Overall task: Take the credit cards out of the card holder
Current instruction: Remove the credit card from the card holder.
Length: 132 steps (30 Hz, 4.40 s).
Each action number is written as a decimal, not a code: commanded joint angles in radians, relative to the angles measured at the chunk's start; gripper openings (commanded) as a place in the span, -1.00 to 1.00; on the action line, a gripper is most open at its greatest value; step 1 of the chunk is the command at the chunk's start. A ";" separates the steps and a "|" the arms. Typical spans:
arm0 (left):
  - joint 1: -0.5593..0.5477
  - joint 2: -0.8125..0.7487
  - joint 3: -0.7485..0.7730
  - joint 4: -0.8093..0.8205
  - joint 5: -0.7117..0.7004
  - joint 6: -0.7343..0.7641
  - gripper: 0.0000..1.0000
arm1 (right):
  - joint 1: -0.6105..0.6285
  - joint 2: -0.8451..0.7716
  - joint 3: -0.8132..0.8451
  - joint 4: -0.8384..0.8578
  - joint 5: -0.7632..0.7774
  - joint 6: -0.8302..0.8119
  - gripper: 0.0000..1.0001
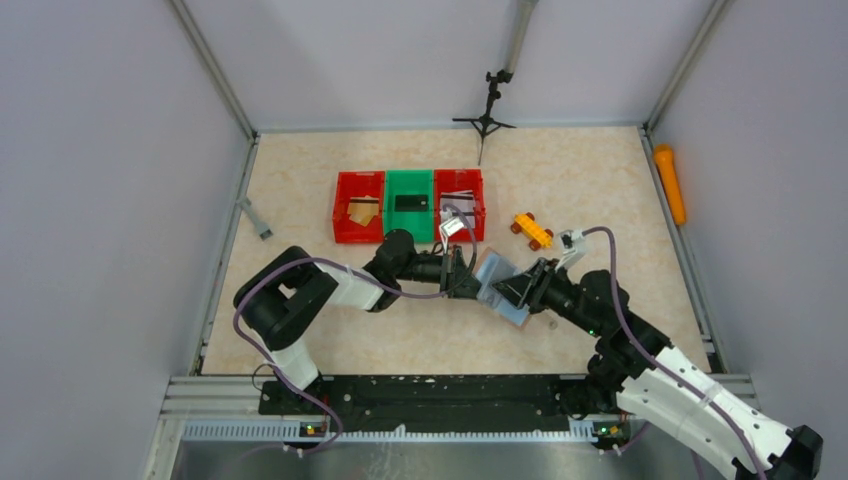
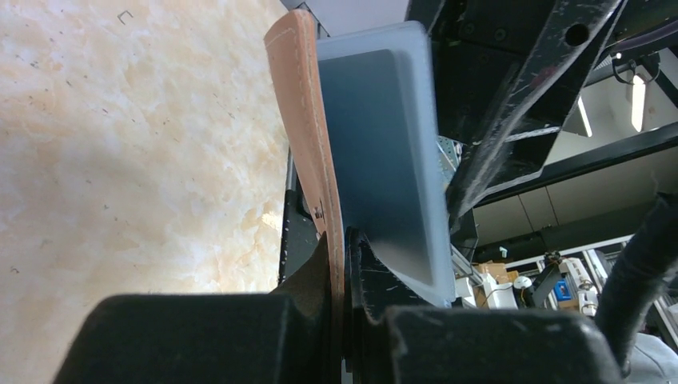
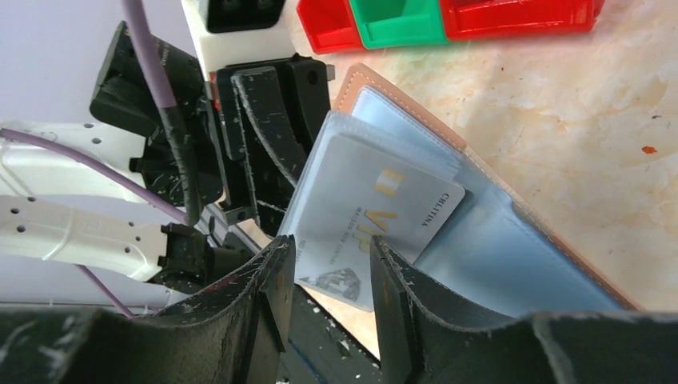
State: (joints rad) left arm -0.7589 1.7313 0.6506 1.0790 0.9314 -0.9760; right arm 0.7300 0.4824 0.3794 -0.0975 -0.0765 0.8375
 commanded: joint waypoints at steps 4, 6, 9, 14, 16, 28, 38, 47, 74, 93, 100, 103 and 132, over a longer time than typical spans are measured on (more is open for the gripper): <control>0.000 0.001 0.006 0.115 0.028 -0.023 -1.00 | -0.006 0.047 0.001 0.027 0.001 -0.011 -0.16; 0.000 0.004 0.004 0.126 0.030 -0.030 -1.00 | -0.007 0.054 0.005 0.008 0.008 -0.010 -0.16; 0.002 0.004 0.001 0.144 0.030 -0.040 -1.00 | -0.006 0.057 0.027 -0.045 0.034 -0.012 -0.06; 0.003 -0.001 -0.005 0.153 0.023 -0.041 -1.00 | -0.007 0.052 0.052 -0.129 0.068 0.015 0.18; 0.003 -0.001 -0.007 0.156 0.020 -0.041 -1.00 | -0.007 0.049 0.039 -0.111 0.053 0.033 0.18; -0.001 0.001 -0.025 0.271 0.030 -0.073 -1.00 | -0.007 0.075 -0.097 0.185 -0.094 0.223 0.13; -0.001 0.004 -0.031 0.273 0.010 -0.052 -1.00 | -0.006 -0.112 -0.184 0.200 -0.035 0.363 -0.09; -0.002 -0.010 -0.030 0.211 -0.003 -0.010 -1.00 | -0.007 -0.147 -0.171 0.160 -0.031 0.358 -0.18; -0.003 0.015 -0.021 0.541 0.040 -0.269 -1.00 | -0.006 -0.297 -0.235 0.357 -0.025 0.411 -0.20; -0.008 -0.025 0.001 0.537 0.047 -0.304 -1.00 | -0.007 -0.197 -0.153 0.323 -0.031 0.413 0.24; -0.022 -0.091 0.012 0.209 0.020 -0.093 -0.93 | -0.006 -0.104 -0.039 0.117 0.004 0.351 0.36; -0.038 -0.135 0.031 -0.003 -0.007 0.064 -0.79 | -0.006 -0.046 0.015 0.034 0.007 0.305 0.15; -0.203 0.082 0.050 -0.459 -0.322 0.310 -0.78 | -0.007 -0.042 -0.308 -0.003 0.001 0.232 -0.08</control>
State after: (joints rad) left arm -0.9527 1.8168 0.7296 0.5625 0.6300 -0.6811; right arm 0.7219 0.4194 0.0875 -0.1974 -0.0593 1.0599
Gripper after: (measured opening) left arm 0.109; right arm 0.464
